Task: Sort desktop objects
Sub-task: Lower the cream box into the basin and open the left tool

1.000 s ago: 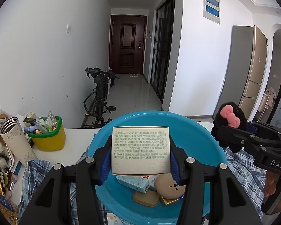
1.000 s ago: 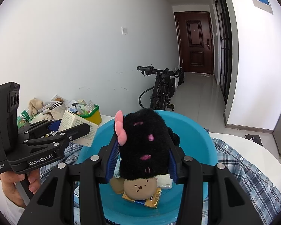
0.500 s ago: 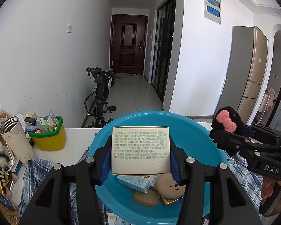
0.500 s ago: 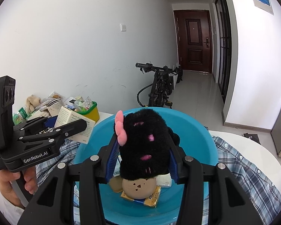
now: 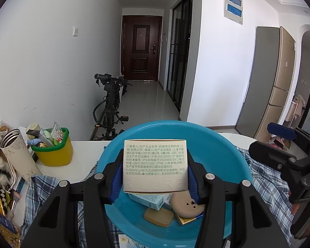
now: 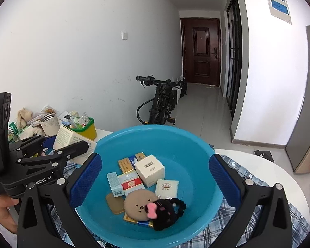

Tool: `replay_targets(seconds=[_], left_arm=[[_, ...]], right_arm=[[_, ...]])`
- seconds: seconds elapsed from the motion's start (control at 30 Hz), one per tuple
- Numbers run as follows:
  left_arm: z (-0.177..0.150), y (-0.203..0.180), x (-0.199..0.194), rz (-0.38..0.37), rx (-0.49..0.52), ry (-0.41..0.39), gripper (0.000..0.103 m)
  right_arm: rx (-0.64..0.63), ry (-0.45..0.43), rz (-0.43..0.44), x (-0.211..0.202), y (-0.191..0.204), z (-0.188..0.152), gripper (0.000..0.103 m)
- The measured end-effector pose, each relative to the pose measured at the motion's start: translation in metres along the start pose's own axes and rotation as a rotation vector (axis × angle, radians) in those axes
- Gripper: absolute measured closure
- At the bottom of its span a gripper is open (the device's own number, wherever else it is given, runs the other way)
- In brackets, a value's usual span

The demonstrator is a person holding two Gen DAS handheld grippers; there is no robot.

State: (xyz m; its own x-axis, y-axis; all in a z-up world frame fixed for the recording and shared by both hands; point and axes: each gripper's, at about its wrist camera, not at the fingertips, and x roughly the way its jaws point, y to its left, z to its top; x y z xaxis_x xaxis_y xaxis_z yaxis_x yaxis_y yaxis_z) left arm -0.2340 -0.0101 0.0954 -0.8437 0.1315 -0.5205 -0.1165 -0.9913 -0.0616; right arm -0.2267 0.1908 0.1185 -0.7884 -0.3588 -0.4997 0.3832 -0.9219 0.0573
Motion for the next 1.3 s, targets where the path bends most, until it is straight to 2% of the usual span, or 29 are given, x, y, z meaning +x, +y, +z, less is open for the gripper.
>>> replay_targets(seconds=[0.33, 1.3], left_arm=[[0.000, 0.000, 0.000, 0.003, 0.005, 0.002, 0.049], [0.000, -0.010, -0.001, -0.002, 0.020, 0.004, 0.049]], right_arm=[[-0.046, 0.018, -0.007, 0.000, 0.006, -0.003, 0.000], [-0.054, 0.009, 0.000, -0.001, 0.011, -0.001, 0.000]])
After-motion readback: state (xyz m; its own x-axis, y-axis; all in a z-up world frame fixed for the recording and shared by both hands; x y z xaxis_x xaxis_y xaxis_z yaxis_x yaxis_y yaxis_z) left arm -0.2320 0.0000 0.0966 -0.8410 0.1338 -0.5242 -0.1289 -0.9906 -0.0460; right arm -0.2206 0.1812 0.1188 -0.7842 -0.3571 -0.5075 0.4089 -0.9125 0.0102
